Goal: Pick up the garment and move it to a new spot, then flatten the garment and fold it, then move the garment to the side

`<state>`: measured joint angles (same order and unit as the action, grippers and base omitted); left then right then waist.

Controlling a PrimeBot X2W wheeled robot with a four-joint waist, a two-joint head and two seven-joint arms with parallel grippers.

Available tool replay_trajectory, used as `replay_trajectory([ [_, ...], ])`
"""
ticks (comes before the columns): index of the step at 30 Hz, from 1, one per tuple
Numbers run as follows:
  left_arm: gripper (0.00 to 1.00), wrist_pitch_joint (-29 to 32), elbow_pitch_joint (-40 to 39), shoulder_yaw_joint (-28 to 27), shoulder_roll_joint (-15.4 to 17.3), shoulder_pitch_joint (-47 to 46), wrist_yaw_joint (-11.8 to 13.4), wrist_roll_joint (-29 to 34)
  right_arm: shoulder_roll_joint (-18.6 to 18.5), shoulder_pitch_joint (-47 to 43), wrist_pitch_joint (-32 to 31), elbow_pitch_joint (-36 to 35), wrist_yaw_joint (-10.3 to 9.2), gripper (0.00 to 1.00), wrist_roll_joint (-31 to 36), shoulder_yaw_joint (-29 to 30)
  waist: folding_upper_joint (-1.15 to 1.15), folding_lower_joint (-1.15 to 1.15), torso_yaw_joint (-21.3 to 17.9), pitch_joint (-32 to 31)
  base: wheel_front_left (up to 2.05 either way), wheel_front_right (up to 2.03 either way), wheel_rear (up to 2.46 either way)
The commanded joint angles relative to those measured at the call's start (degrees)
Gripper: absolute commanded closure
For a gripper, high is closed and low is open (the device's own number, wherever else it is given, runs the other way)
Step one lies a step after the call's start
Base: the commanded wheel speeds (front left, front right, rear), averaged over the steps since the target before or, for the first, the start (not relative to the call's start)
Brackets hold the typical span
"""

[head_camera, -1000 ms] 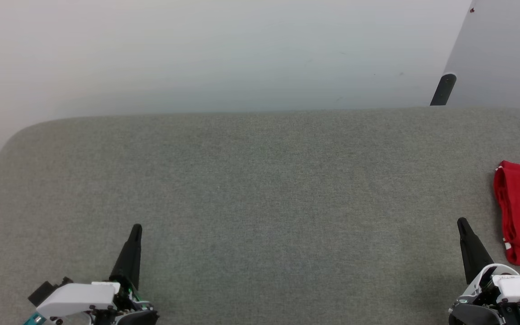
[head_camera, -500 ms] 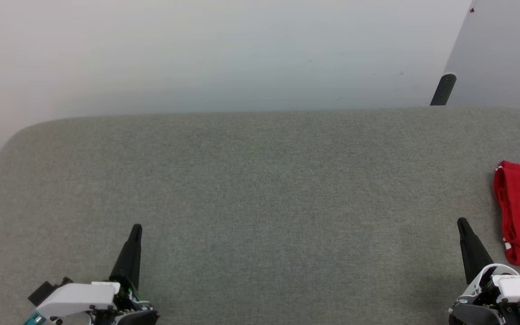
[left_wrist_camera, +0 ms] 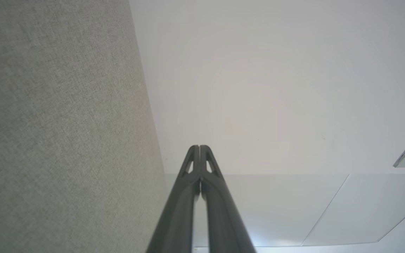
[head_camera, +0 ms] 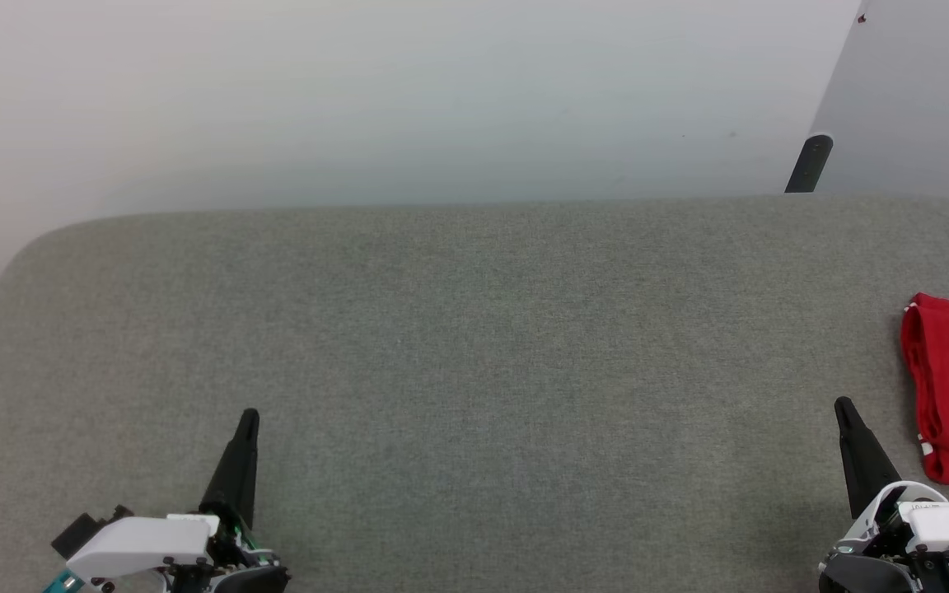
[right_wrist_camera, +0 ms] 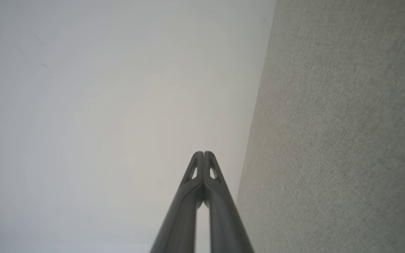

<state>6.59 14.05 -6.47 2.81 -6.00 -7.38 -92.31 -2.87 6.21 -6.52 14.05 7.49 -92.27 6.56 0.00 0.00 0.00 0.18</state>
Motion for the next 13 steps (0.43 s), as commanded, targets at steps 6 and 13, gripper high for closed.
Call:
replay_trajectory([
  [6,1.00,0.10,0.04,-0.14,-0.01,-0.54,-0.21,-0.20,0.14,0.14,-0.06,0.00,0.00,1.00,-0.27,-0.02,0.00,0.00,0.00,0.00,0.00,0.00,0.00],
  [13,1.00,0.10,0.04,-0.14,-0.01,-0.54,-0.21,-0.20,0.14,0.14,-0.06,0.00,0.00,1.00,-0.28,-0.02,0.00,0.00,0.00,0.00,0.00,0.00,0.00],
])
